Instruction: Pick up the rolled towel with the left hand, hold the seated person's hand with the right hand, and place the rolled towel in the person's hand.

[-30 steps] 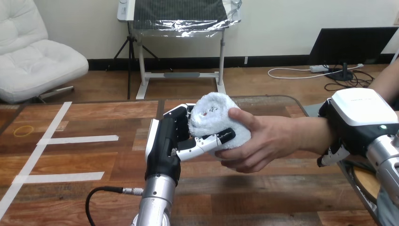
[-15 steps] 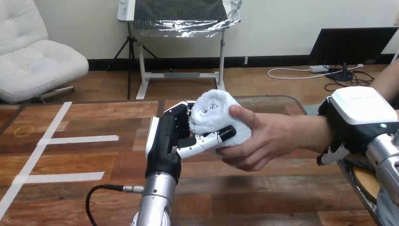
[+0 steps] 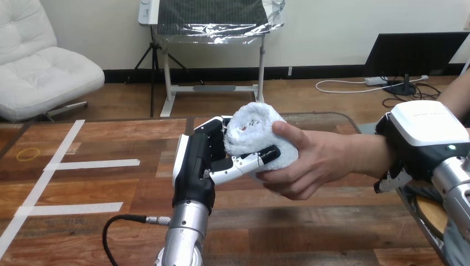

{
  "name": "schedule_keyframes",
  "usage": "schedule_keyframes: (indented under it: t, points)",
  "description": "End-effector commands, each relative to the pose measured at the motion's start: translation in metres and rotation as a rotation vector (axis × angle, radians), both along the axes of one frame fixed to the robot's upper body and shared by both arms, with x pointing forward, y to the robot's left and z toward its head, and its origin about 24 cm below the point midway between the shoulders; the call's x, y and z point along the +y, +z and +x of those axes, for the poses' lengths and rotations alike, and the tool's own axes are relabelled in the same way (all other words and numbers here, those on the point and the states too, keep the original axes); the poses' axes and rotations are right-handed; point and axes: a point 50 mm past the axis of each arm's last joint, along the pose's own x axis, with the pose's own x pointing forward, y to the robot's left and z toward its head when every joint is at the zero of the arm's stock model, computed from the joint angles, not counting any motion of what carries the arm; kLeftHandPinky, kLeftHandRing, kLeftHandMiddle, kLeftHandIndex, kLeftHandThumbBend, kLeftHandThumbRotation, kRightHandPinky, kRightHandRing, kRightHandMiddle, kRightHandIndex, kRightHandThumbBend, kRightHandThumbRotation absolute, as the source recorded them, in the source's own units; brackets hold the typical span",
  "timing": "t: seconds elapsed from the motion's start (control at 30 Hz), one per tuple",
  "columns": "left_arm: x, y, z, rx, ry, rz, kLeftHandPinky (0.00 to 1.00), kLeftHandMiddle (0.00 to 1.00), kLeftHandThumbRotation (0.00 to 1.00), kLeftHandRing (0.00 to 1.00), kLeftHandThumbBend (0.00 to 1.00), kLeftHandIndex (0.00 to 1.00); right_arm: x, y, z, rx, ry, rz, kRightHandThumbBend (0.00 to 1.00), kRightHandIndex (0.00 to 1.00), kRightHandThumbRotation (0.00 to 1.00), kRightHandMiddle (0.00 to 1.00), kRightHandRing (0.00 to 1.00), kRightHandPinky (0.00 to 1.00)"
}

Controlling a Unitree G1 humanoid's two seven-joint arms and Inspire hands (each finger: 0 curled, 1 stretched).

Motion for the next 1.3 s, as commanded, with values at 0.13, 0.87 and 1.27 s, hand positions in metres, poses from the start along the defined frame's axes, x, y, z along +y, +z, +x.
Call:
schedule_keyframes:
  t: [0.13, 0.87, 1.27]
  points:
    - [-0.051, 0.066, 0.003, -0.228, -0.171, -0.19, 0.42, 0.46, 0.0, 0.44, 0.65, 0.49, 0.022, 0.016, 0.012, -0.071, 0.068, 0.061, 0.85, 0.59, 0.0, 0.56, 0.48, 0.39]
    - [-0.036, 0.07, -0.01, -0.248, -0.368, -0.005, 0.66, 0.74, 0.19, 0.72, 0.72, 0.78, 0.025, 0.021, -0.001, -0.079, 0.084, 0.081, 0.87, 0.8, 0.01, 0.82, 0.78, 0.67]
    - [-0.025, 0.073, -0.016, -0.255, -0.432, 0.062, 0.81, 0.87, 0.26, 0.86, 0.78, 0.89, 0.028, 0.026, -0.009, -0.056, 0.071, 0.116, 0.84, 0.83, 0.0, 0.88, 0.88, 0.78]
